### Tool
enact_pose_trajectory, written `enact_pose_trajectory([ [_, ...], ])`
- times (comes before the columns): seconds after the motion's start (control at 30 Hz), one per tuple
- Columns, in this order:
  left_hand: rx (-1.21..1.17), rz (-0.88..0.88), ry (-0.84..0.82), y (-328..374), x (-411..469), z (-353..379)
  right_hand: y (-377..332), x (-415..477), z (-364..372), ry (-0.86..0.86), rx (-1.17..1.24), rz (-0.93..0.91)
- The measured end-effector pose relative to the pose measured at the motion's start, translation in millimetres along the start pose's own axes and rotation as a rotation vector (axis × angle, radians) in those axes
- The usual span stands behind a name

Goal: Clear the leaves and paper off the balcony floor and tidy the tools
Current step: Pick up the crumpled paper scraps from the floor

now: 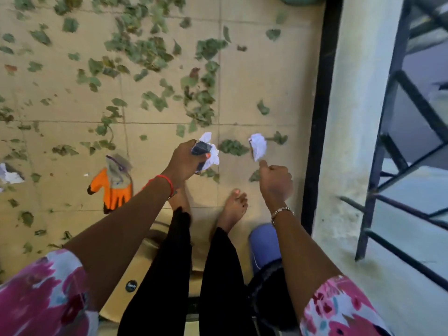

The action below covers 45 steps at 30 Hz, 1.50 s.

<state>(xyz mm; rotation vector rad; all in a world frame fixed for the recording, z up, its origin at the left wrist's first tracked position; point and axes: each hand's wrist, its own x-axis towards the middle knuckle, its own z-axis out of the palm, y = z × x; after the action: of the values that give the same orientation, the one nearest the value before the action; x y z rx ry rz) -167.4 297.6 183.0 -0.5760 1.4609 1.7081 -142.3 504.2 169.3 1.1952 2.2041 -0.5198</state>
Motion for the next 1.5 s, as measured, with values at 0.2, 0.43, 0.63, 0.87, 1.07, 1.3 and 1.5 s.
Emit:
enact_pose_trajectory([
  [0.2, 0.294, -0.009, 0.103, -46, 55, 18, 29, 60, 37, -0.060, -0.035, -0.091],
  [0.43, 0.399, -0.035, 0.107, -56, 102, 11, 14, 117, 88, -0.023, -0.183, -0.297],
  [0.63, 0.433, -0.037, 0.101, -34, 83, 41, 22, 116, 77, -0.035, -0.007, -0.219],
  [0.87, 0.445, -0.131, 0.097, -6, 26, 131, 72, 36, -7, 0.020, 0.647, 0.086],
  [1.07, 0.541, -0.194, -0.053, -7, -31, 231, 157, -46, -83, 0.268, 1.032, 0.253],
  [1.3, 0.871, -0.200, -0.399, -81, -91, 309, 279, -126, -69, 0.424, 1.195, 0.677],
  [1.5, 1.121, -0.374, -0.660, -138, -116, 326, 319, -136, -14, 0.311, 1.171, 0.877],
])
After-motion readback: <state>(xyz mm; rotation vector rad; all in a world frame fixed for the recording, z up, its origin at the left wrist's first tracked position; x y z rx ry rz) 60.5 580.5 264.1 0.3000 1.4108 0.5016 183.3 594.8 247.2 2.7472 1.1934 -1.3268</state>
